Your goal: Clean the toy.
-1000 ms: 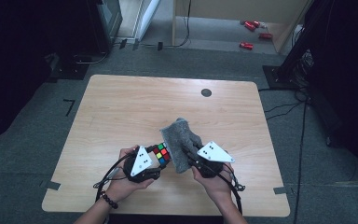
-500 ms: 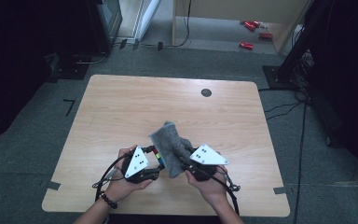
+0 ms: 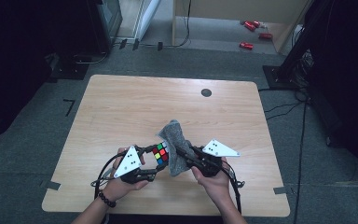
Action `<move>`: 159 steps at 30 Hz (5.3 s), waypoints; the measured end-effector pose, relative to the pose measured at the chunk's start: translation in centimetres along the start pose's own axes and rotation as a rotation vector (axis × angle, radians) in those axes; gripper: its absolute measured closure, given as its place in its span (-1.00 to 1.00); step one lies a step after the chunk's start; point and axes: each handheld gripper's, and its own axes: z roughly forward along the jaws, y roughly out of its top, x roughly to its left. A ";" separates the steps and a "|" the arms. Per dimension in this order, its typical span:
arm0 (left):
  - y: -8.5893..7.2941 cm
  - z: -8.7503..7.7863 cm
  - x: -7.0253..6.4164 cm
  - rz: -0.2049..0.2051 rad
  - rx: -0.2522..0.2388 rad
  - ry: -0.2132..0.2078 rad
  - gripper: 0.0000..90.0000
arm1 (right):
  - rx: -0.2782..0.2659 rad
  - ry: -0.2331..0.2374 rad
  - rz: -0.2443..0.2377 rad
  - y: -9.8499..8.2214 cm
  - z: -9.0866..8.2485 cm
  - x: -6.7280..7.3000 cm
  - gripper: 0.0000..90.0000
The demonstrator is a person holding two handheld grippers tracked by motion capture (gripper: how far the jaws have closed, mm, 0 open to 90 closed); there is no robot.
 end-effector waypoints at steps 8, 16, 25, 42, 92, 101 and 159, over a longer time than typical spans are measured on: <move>0.6 -0.5 0.4 -0.037 -0.043 -0.015 -0.22 | 0.222 -0.100 0.008 -1.8 1.4 -2.1 0.55; 0.1 -0.2 0.6 -0.044 -0.018 -0.017 -0.22 | -0.035 0.008 -0.003 0.6 -0.8 -0.2 0.54; 0.3 -0.8 1.2 -0.102 -0.060 -0.020 -0.22 | 0.106 -0.033 0.048 -0.7 0.5 -1.5 0.55; 0.2 -1.7 3.3 -0.305 -0.149 -0.023 -0.22 | 0.062 0.076 -0.172 -1.8 1.7 0.5 0.52; -0.7 -0.4 3.0 -0.295 -0.035 0.059 -0.22 | 0.210 -0.407 -0.162 -3.2 0.5 -6.0 0.44; -0.9 -0.4 3.4 -0.315 -0.026 0.075 -0.22 | 0.257 -0.415 -0.111 -3.7 1.1 -6.8 -0.25; -0.2 -0.4 3.2 -0.306 -0.102 -0.012 -0.52 | 0.064 -0.220 -0.443 -2.3 2.4 0.8 -0.24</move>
